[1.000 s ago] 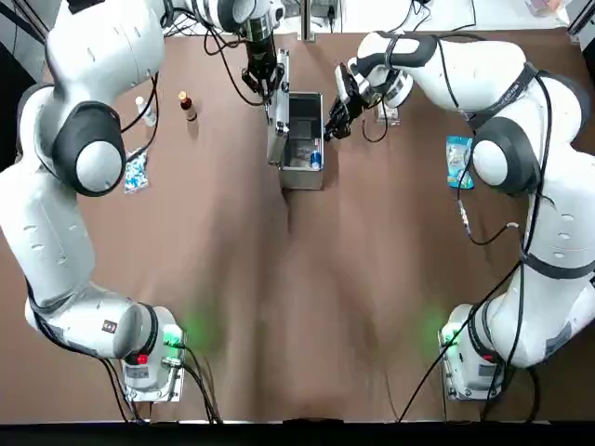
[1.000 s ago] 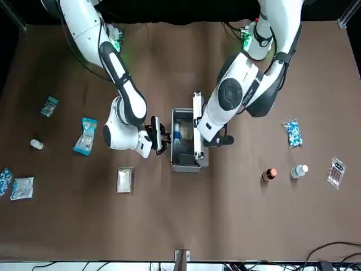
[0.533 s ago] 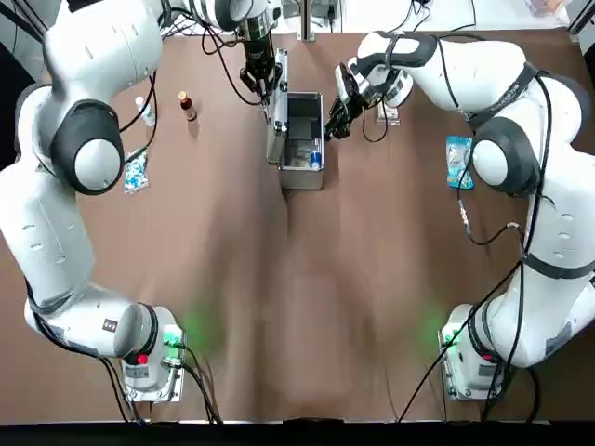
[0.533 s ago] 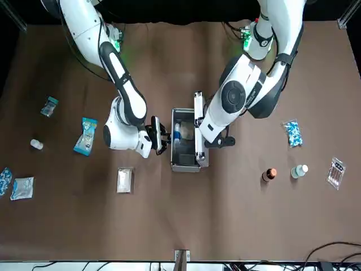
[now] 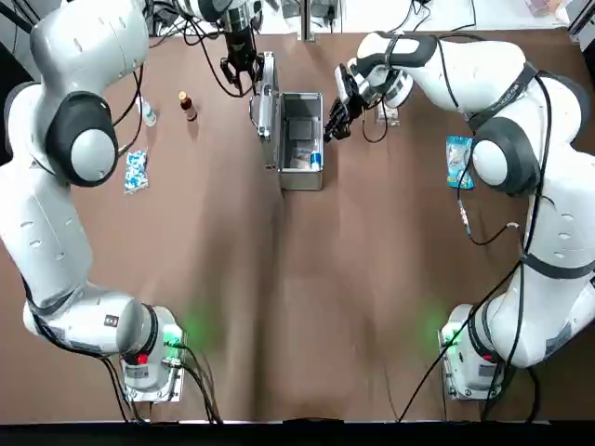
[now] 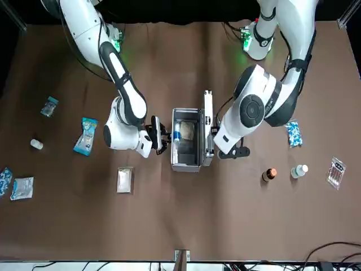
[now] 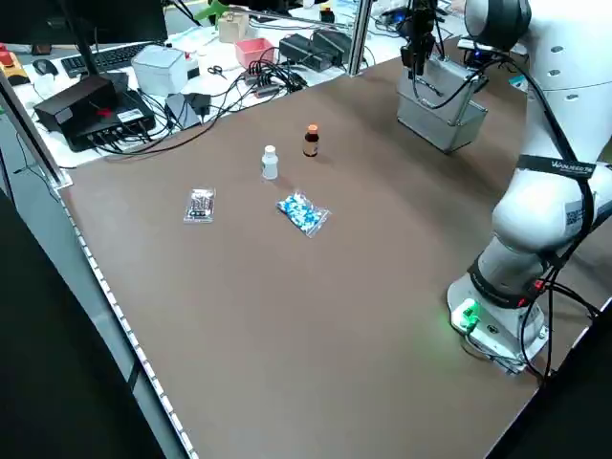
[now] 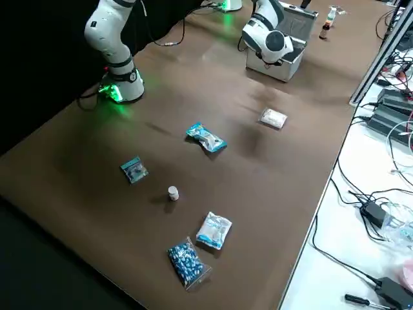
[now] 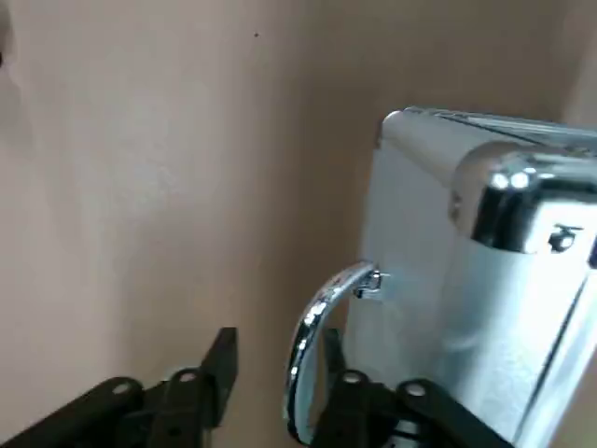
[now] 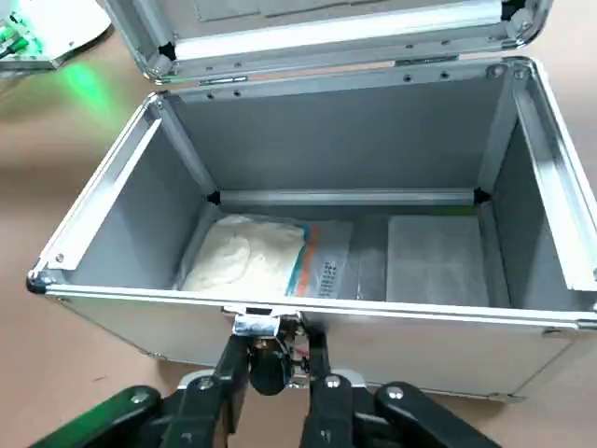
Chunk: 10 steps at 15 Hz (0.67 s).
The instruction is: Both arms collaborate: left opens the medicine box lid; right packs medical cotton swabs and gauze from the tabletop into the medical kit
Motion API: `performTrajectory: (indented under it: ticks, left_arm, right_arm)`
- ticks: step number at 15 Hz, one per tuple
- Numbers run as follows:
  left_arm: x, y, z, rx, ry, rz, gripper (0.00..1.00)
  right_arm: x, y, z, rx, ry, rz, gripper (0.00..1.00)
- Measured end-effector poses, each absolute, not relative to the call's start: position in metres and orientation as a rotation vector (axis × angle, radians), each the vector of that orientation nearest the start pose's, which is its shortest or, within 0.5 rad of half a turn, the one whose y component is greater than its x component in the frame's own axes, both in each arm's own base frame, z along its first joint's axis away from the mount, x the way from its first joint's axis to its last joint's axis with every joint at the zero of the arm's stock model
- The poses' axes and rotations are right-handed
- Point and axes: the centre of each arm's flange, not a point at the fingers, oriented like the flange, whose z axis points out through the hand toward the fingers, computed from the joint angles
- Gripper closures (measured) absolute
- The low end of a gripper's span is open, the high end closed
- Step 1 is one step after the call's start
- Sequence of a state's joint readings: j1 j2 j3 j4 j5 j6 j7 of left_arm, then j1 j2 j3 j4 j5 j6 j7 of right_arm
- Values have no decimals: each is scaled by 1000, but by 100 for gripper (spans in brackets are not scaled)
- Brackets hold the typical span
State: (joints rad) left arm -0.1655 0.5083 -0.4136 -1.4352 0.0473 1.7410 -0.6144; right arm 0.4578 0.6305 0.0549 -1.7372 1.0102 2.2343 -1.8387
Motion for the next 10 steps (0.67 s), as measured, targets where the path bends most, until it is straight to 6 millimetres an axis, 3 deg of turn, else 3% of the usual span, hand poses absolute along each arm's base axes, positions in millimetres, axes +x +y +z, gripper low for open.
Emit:
performTrajectory:
  ticks: [2,8,10]
  left_arm:
    - [600,-313,411,-3169,-53,333,50]
    - [626,-236,451,-3197,61,265,1]
    - [628,-215,470,-3201,92,229,1]
  right_arm:
    - [567,345,216,-1656,-1758,-477,69]
    - [567,345,216,-1655,-1759,-477,69]
    - [568,345,216,-1656,-1759,-477,69]
